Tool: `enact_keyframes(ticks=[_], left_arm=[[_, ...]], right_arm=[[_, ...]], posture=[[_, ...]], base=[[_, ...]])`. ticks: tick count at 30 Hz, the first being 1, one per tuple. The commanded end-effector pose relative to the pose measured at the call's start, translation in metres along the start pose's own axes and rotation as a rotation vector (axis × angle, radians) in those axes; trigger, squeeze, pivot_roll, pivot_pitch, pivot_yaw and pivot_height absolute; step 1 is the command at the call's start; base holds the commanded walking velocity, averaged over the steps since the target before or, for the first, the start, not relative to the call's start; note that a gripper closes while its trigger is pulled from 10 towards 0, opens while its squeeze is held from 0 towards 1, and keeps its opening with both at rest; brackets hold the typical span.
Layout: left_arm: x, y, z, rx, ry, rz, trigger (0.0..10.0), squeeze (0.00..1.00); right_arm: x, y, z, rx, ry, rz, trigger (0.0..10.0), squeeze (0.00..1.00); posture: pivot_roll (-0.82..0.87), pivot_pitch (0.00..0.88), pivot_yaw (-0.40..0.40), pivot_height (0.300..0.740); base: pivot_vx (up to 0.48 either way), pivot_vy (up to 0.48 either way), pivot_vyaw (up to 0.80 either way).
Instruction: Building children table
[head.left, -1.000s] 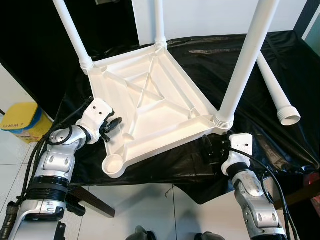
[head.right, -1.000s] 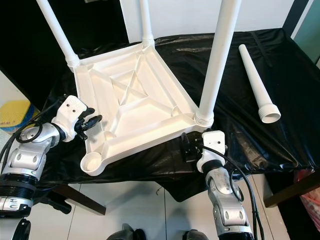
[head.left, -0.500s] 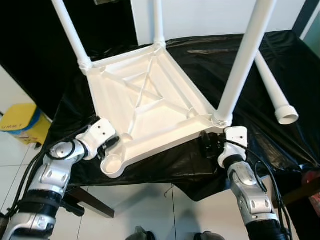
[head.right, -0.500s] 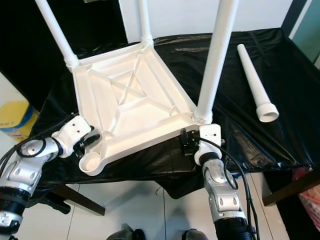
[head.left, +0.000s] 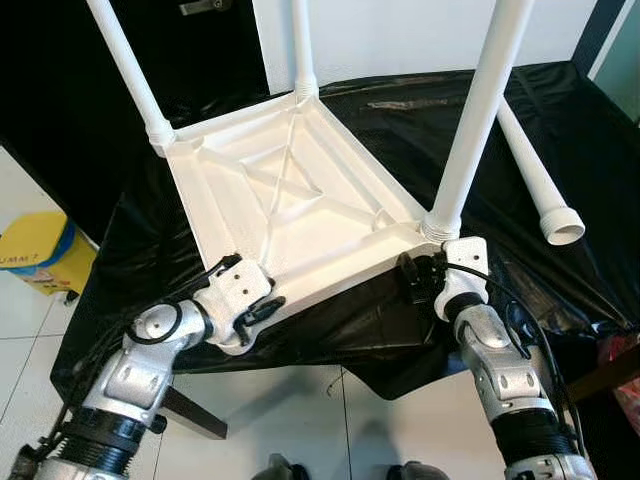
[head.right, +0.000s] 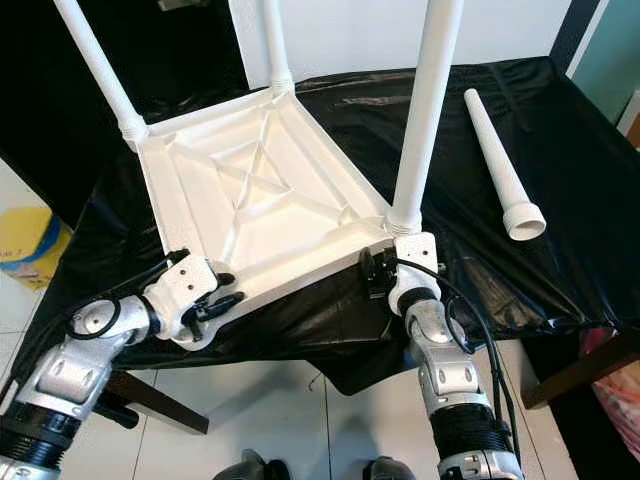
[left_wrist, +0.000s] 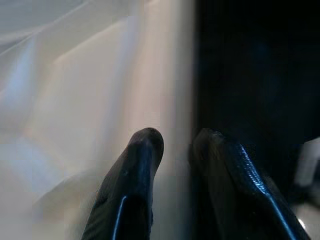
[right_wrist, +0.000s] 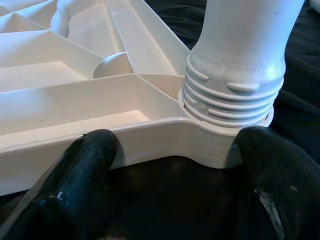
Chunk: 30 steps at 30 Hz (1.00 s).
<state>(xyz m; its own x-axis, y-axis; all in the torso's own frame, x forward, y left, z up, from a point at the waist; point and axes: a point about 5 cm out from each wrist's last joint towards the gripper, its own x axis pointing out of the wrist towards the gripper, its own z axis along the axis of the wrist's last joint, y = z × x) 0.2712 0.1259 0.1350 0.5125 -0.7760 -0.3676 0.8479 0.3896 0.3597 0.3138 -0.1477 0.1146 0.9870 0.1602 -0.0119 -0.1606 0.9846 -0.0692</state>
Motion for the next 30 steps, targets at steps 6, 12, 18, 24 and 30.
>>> enact_keyframes(ticks=[6, 12, 18, 24, 30], left_arm=[[0.02, -0.016, 0.023, -0.043, -0.099, -0.074, 10.0, 0.0], [0.017, -0.005, 0.035, -0.072, -0.158, -0.016, 10.0, 0.0], [0.005, 0.015, 0.041, -0.105, -0.22, 0.065, 10.0, 0.0], [-0.018, 0.058, 0.045, -0.105, -0.253, 0.281, 10.0, 0.0], [-0.031, 0.09, 0.024, -0.023, -0.074, 0.487, 10.0, 0.0]], right_arm=[[0.011, 0.004, 0.006, -0.006, -0.019, 0.023, 10.0, 0.0], [0.009, -0.009, 0.01, -0.021, -0.049, -0.061, 10.0, 0.0], [0.002, -0.024, 0.013, -0.032, -0.087, -0.177, 10.0, 0.0], [-0.028, -0.031, 0.007, -0.033, -0.124, -0.358, 10.0, 0.0], [-0.039, -0.016, 0.003, 0.002, -0.132, -0.3, 10.0, 0.0]], posture=[[-0.02, 0.089, 0.056, 0.74], [-0.02, 0.09, 0.057, 0.74], [-0.02, 0.094, 0.056, 0.74], [-0.02, 0.1, 0.052, 0.74], [-0.02, 0.102, 0.052, 0.74]], base=[[0.0, 0.0, 0.0], [0.0, 0.0, 0.0], [0.0, 0.0, 0.0], [0.0, 0.0, 0.0], [0.0, 0.0, 0.0]])
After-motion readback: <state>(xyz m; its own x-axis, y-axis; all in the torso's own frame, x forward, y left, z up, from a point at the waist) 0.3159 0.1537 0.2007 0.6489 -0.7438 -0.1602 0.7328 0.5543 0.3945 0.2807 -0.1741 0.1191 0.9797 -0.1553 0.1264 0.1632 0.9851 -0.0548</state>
